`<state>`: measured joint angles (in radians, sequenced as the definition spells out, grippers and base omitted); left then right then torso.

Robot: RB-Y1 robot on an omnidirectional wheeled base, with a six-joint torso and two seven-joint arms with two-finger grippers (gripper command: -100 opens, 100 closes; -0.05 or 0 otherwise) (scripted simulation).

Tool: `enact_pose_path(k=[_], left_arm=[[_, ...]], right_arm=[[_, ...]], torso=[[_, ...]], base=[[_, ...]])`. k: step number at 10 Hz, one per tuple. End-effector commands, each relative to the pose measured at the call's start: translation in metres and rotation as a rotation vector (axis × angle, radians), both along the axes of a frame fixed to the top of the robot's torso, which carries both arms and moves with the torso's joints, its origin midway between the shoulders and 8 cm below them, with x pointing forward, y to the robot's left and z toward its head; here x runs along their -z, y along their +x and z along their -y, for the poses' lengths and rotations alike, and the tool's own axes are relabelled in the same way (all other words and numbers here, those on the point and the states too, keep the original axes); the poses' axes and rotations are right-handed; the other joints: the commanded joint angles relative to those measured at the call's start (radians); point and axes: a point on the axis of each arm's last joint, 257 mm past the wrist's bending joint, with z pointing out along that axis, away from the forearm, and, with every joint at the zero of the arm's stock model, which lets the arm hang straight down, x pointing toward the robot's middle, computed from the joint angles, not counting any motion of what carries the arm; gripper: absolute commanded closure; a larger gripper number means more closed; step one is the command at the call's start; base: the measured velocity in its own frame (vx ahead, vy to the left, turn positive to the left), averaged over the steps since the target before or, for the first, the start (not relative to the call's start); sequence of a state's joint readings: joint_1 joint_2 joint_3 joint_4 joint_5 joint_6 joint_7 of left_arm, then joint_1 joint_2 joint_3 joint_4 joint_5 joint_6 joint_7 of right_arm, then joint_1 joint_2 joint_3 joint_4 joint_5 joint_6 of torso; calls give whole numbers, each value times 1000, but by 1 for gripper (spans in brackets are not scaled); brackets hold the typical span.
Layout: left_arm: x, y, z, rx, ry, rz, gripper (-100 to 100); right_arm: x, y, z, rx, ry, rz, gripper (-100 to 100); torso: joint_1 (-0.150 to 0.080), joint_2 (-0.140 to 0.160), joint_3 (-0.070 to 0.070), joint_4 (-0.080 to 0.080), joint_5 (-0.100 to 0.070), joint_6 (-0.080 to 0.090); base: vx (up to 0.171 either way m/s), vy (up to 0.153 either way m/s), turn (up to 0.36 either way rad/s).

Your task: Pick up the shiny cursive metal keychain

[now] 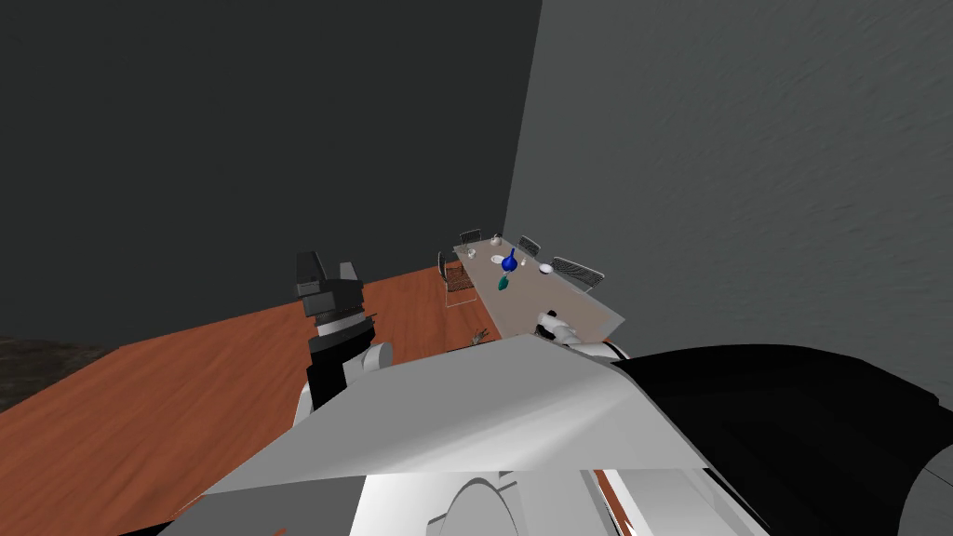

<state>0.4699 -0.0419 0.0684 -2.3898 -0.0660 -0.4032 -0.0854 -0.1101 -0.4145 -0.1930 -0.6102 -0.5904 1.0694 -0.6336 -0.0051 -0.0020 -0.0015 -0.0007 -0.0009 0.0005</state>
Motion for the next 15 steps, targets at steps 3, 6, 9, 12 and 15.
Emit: enact_pose_path(k=[3,6,9,12,15], left_arm=[[0,0,0,0,0,0,0],[0,0,0,0,0,0,0],[0,0,0,0,0,0,0],[0,0,0,0,0,0,0],[0,0,0,0,0,0,0]], right_arm=[[5,-3,-20,-50,-19,-12,-100],[6,4,-43,-102,-27,7,-100],[7,4,-45,-113,-27,5,-100],[7,4,-45,-113,-27,5,-100],[14,-4,-48,-116,-28,5,-100]], torso=[[0,0,0,0,0,1],[5,1,0,0,1,0],[4,3,2,1,-1,-2],[4,2,1,1,-1,-2],[4,2,1,1,-1,-2]], base=[[42,-31,-114],[37,10,-121],[-3,-1,11],[2,0,-6],[7,2,-20]])
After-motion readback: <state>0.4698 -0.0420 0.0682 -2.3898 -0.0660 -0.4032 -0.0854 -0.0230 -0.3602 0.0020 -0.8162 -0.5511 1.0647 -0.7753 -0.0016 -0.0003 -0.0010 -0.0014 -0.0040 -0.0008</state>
